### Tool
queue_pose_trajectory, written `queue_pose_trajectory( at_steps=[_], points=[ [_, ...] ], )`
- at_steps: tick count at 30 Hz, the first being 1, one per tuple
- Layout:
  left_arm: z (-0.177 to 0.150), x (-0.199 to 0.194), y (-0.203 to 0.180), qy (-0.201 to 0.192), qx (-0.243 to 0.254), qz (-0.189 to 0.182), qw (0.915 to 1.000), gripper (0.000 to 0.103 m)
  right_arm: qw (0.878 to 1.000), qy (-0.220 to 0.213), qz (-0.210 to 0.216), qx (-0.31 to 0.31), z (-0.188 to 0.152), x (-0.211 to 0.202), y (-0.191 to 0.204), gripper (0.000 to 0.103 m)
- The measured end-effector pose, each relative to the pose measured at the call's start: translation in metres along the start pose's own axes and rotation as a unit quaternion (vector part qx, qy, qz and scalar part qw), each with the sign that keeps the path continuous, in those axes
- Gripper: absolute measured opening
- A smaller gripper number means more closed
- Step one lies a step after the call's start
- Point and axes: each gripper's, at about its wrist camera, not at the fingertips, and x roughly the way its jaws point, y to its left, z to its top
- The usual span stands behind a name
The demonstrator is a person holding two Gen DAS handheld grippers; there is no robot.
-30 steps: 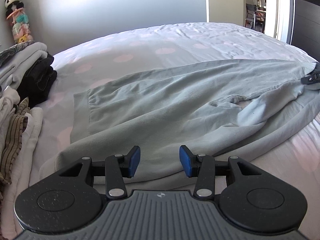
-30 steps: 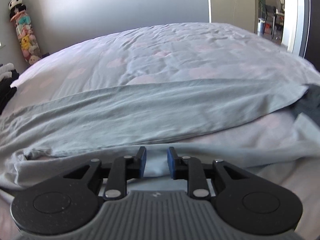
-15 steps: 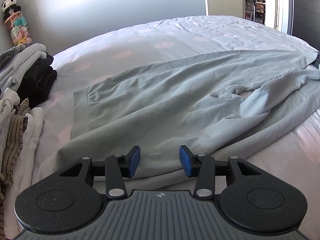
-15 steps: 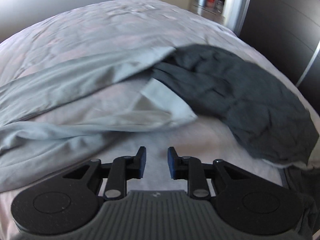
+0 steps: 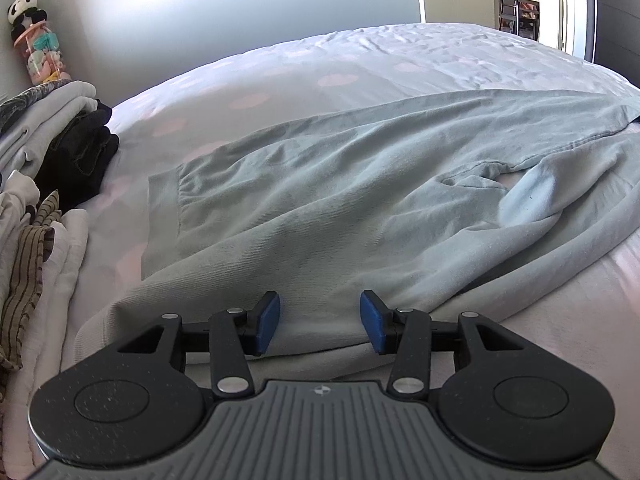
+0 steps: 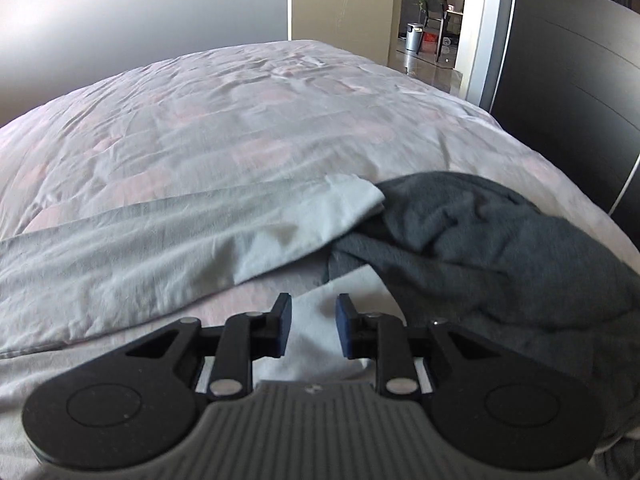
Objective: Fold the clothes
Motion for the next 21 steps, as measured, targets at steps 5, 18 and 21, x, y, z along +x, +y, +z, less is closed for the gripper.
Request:
queue_pose_trajectory(
  at_steps=[5, 18, 21],
  points=[
    [0.001, 0.0, -0.001, -0.002, 0.005, 0.004, 1.0, 0.053, 0.998, 0.0, -0.011, -0.055, -0.003, -0.013, -0.009, 0.029],
    [0.002, -0.011, 0.005, -0.026, -0.016, 0.025, 0.9992, 0.053, 0.971, 0.019, 0.033, 0.235, -0.04, -0.003, -0.052, 0.031],
    [0.002, -0.015, 0.007, -0.032, -0.021, 0.03, 0.9988, 0.053, 0.962, 0.016, 0.029, 0.272, -0.04, -0.007, -0.054, 0.005]
  ],
)
